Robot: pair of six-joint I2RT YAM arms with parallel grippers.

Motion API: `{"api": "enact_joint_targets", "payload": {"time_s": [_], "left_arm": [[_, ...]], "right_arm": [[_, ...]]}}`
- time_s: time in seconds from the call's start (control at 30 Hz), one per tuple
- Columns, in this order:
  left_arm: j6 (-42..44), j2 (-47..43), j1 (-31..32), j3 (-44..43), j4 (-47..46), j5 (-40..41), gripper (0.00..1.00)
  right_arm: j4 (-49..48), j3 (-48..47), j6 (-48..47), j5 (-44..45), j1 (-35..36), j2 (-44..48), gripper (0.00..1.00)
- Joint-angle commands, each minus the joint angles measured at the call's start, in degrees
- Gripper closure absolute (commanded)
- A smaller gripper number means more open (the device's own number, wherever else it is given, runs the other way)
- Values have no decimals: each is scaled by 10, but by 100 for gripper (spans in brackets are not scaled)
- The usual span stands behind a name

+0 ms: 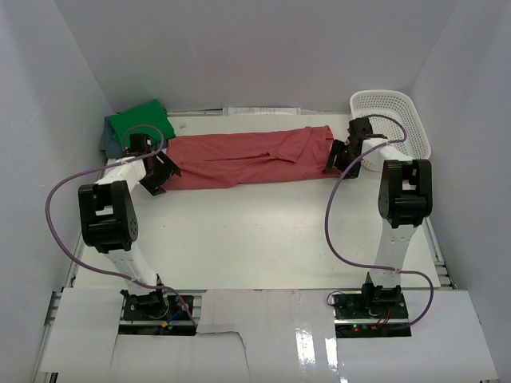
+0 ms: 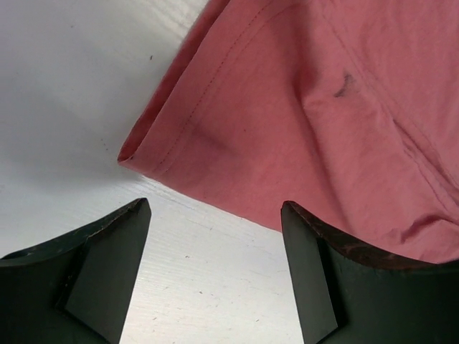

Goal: Fold and stack the t-shirts
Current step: Fold the other side of the tshirt into a rectangle

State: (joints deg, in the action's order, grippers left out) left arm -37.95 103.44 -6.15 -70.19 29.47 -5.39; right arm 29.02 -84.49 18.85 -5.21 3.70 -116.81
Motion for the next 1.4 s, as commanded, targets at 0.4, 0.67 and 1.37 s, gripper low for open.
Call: {"api": "enact_joint_targets", "payload": {"time_s": [0.4, 0.67, 1.37], "left_arm": [[4, -19, 3, 28, -4, 27, 18], [-25, -1, 4, 32, -3, 78, 23], [-35, 74, 6, -10, -6, 107, 100]], "right_arm": [[-42, -23, 8, -33, -4, -16, 92], [-53, 4, 5, -34, 3, 11, 92], [-46, 22, -7, -25, 23, 59, 92]]}}
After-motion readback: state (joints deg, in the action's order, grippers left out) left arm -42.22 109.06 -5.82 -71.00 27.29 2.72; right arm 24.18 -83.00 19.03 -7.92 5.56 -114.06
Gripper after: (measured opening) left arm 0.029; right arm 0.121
